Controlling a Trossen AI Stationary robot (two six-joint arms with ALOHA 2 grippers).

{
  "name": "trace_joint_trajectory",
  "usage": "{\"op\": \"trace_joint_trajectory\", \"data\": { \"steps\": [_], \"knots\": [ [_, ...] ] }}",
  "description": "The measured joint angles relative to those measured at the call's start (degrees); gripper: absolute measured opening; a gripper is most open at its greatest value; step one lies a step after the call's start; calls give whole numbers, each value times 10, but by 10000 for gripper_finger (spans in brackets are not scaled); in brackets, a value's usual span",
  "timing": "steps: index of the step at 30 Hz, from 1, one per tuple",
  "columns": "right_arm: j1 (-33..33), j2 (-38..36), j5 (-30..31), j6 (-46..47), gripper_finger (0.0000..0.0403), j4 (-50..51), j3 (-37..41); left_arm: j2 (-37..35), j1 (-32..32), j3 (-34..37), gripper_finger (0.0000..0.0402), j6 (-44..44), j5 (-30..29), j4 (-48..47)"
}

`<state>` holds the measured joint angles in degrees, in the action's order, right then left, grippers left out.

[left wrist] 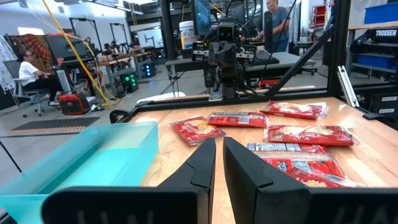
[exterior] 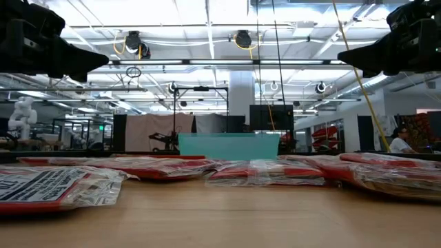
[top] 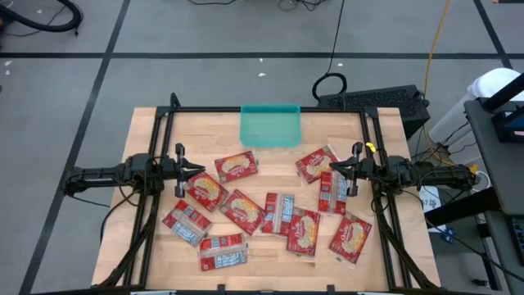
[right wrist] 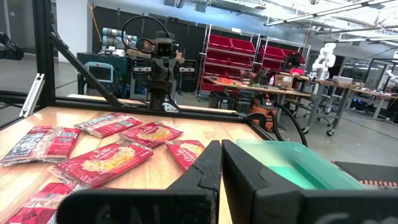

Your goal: Sort popcorn bags into baskets

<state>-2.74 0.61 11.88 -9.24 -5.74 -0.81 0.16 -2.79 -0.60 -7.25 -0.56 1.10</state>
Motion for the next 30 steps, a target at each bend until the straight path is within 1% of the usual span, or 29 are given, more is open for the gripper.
{"op": "trace_joint_trajectory", "data": {
  "steps": [23, 30],
  "knots": [
    [0, 0, 0, -4, 6, 0, 0, 0, 0, 0, 37, 0, 0, 0],
    [0, 0, 0, -4, 6, 0, 0, 0, 0, 0, 37, 1, -1, 23]
  ]
}}
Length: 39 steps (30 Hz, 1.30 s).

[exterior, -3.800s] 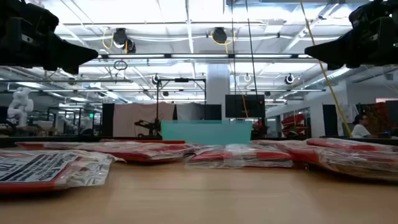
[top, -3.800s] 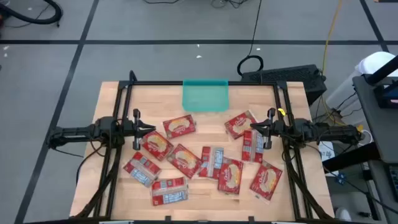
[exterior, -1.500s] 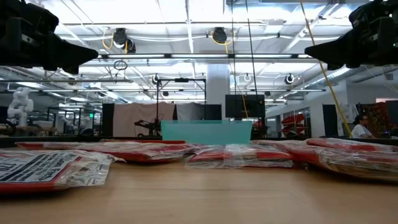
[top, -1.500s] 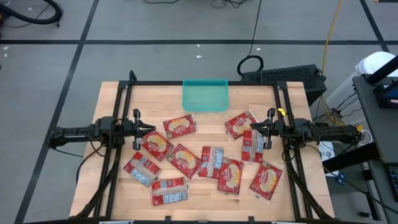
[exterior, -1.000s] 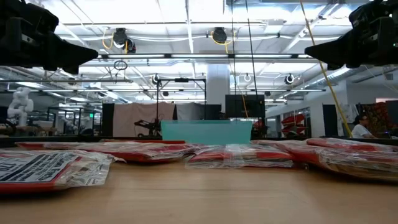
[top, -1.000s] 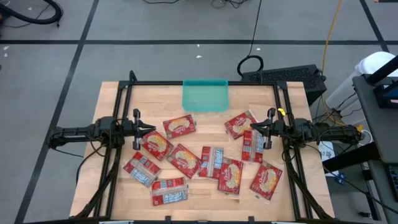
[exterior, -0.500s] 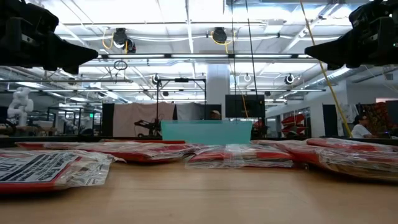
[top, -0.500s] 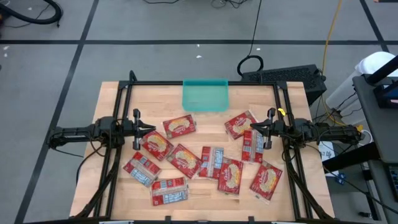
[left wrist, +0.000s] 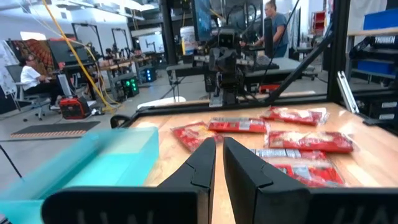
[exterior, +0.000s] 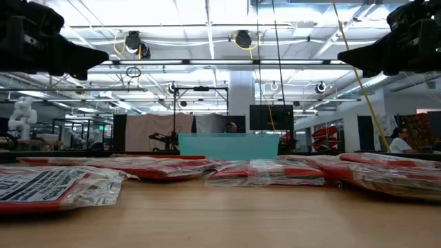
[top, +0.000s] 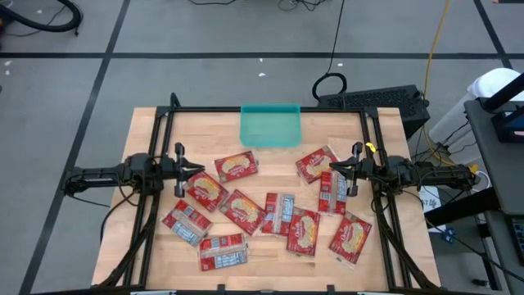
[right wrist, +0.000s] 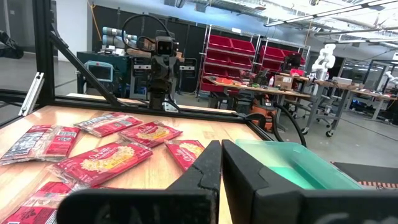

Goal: Sort popcorn bags into baskets
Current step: Put the red popcorn bag into the blue bin

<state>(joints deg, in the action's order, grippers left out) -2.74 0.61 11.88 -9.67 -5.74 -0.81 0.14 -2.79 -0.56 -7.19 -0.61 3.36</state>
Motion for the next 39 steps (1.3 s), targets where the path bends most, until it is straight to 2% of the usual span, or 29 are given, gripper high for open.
{"op": "trace_joint_trajectory", "data": {
  "steps": [7, 24, 27, 30, 39],
  "knots": [
    [0, 0, 0, 0, 6, 0, 0, 0, 0, 0, 37, 59, 0, 27],
    [0, 0, 0, 0, 6, 0, 0, 3, 0, -15, 37, 46, -7, 109],
    [0, 0, 0, 0, 6, 0, 0, 12, 0, -45, 37, 37, -45, 111],
    [0, 0, 0, 0, 6, 0, 0, 29, 0, -90, 37, 11, -55, 102],
    [0, 0, 2, 0, 6, 0, 0, 125, 0, -298, 37, -29, -60, -24]
  ]
}}
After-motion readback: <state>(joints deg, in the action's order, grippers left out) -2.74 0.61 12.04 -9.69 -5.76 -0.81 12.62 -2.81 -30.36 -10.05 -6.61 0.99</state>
